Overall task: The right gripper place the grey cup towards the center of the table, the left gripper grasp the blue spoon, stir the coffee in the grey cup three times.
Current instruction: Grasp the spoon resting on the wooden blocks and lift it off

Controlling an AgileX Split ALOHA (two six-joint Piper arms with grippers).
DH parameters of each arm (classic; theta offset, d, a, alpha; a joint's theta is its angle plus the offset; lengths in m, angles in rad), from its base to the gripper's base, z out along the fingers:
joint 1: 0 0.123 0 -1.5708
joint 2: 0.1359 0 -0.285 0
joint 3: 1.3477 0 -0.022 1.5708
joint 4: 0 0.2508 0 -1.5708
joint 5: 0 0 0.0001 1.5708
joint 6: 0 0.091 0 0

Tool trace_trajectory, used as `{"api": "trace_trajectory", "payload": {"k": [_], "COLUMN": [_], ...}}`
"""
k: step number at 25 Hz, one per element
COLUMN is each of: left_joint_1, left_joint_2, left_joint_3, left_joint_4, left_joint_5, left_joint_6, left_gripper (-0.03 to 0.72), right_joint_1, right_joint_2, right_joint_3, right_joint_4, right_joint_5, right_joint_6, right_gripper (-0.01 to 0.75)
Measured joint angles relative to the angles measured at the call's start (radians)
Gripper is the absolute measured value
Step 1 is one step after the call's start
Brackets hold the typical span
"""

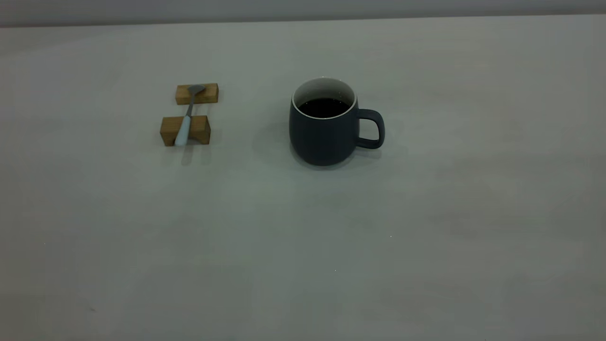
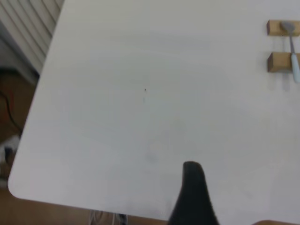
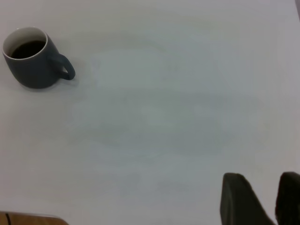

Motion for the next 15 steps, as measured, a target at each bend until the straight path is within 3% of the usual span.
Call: {"api": "trace_trajectory", "payload": {"k": [8, 15], "left_joint_1": [-0.010, -0.119], "left_joint_2": [0.623, 1.132], "left_joint_3": [-0.151, -0.391], "left_joint_4": [-0.043, -0.040], "left_joint_5": [-0.208, -0.273], "left_joint_6": [-0.029, -0.067], "left_gripper": [0.668, 0.668], "right_joint_1": [0.000, 0.000], "right_joint_2": [0.000, 0.000], "right_joint_3": [0.000, 0.000], "right_joint_4": [0.000, 0.000], "right_joint_5": [0.000, 0.000], "right_joint_6": [0.001, 0.001], "right_gripper": [0.232, 0.236]}}
